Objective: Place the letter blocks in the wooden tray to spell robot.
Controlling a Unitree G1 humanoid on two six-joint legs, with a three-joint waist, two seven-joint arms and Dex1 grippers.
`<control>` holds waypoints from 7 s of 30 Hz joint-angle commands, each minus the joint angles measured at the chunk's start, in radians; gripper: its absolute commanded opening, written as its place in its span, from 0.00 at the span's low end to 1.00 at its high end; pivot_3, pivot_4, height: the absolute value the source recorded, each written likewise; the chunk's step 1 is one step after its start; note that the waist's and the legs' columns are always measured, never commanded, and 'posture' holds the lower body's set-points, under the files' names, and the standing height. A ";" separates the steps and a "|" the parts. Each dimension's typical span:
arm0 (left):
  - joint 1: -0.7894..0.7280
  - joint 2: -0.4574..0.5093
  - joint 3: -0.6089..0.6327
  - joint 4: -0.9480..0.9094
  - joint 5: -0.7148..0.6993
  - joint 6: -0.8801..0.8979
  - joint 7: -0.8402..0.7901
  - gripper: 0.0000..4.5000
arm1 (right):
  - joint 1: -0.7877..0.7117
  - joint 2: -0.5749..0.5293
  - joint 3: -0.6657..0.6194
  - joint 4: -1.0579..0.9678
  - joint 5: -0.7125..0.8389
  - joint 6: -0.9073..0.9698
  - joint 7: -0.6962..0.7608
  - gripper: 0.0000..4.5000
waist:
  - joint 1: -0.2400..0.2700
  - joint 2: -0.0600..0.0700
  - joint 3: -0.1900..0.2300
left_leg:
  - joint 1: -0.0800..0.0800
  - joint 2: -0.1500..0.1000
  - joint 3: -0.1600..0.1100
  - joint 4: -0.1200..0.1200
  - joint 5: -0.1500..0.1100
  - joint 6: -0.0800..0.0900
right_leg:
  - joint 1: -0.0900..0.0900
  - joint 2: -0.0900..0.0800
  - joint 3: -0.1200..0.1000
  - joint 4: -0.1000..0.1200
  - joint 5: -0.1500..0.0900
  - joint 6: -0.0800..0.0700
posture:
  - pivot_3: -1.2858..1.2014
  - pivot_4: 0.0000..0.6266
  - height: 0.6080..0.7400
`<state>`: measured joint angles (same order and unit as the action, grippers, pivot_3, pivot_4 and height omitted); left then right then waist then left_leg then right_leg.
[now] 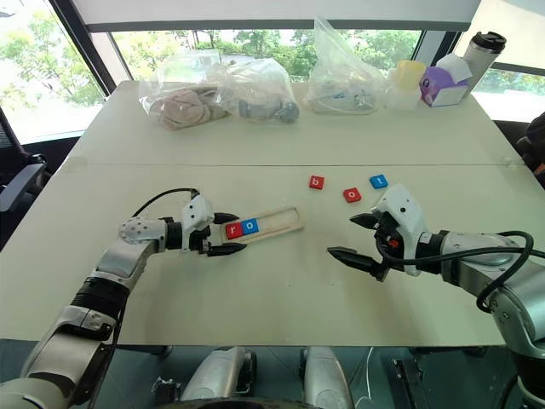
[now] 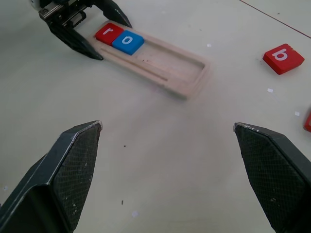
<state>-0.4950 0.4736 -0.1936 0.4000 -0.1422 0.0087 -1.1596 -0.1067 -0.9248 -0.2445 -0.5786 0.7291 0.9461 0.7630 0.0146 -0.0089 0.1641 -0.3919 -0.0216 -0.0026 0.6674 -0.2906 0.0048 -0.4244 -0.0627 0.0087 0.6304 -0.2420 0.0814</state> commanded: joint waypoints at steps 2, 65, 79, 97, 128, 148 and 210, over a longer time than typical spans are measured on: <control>-0.018 -0.029 -0.060 0.018 0.016 -0.049 -0.076 0.71 | -0.007 -0.022 -0.027 -0.006 -0.002 -0.019 0.010 1.00 | 0.001 0.000 0.000 | 0.000 0.000 0.000 0.000 0.000 0.000 | 0.000 0.000 0.000 0.000 0.000 0.000 | 0.52 0.24 1.00; 0.102 0.105 0.262 -0.556 -0.312 0.413 0.076 0.99 | -0.743 0.650 0.100 0.615 -0.225 0.229 -0.751 1.00 | -0.025 0.001 0.001 | -0.008 0.001 -0.001 0.011 -0.001 0.001 | -0.006 0.000 0.000 0.005 0.002 0.002 | 0.52 0.24 1.00; 0.254 0.115 0.306 -0.708 -0.354 0.447 0.228 0.99 | -0.941 0.883 0.032 1.030 -0.465 0.160 -1.085 1.00 | -0.038 0.002 0.001 | -0.017 -0.001 -0.001 0.008 0.001 -0.002 | -0.017 -0.001 0.000 0.006 0.003 0.001 | 0.52 0.24 1.00; 0.271 0.111 0.291 -0.735 -0.372 0.447 0.288 0.99 | -1.067 0.922 -0.015 1.460 -0.537 -0.122 -1.109 1.00 | -0.060 0.002 0.001 | -0.014 -0.001 -0.001 0.012 0.002 -0.002 | -0.016 0.000 0.001 0.015 0.003 0.000 | 0.52 0.24 1.00; 0.230 0.089 0.241 -0.687 -0.383 0.452 0.270 1.00 | -0.612 0.545 0.032 0.216 -0.157 0.668 -0.911 0.26 | -0.051 0.004 0.003 | -0.017 0.000 -0.001 0.011 0.001 -0.001 | -0.017 0.000 0.001 0.009 0.003 0.000 | 0.52 0.24 1.00; 0.189 0.103 0.217 -0.639 -0.358 0.428 0.202 1.00 | -0.261 0.556 -0.160 0.124 0.544 0.668 -1.649 0.26 | -0.053 0.004 0.003 | -0.016 0.001 -0.001 0.012 0.001 0.000 | -0.015 0.003 0.001 0.010 0.003 0.001 | 0.52 0.24 1.00; 0.221 0.133 0.233 -0.709 -0.366 0.443 0.248 1.00 | -0.573 -0.103 0.569 1.068 -0.690 -0.986 0.778 0.99 | -0.026 0.006 0.008 | -0.014 0.001 0.005 0.014 -0.002 0.004 | -0.010 -0.001 0.005 0.000 0.004 0.002 | 0.52 0.24 1.00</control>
<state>-0.2750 0.5957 0.0158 -0.2771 -0.4928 0.4533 -0.9128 -0.6731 -1.0348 0.3623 0.4868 0.0419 -0.0309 1.5380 -0.0110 -0.0034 0.1719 -0.4063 -0.0203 0.0020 0.6813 -0.2922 0.0084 -0.4344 -0.0636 0.0136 0.6302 -0.2383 0.0823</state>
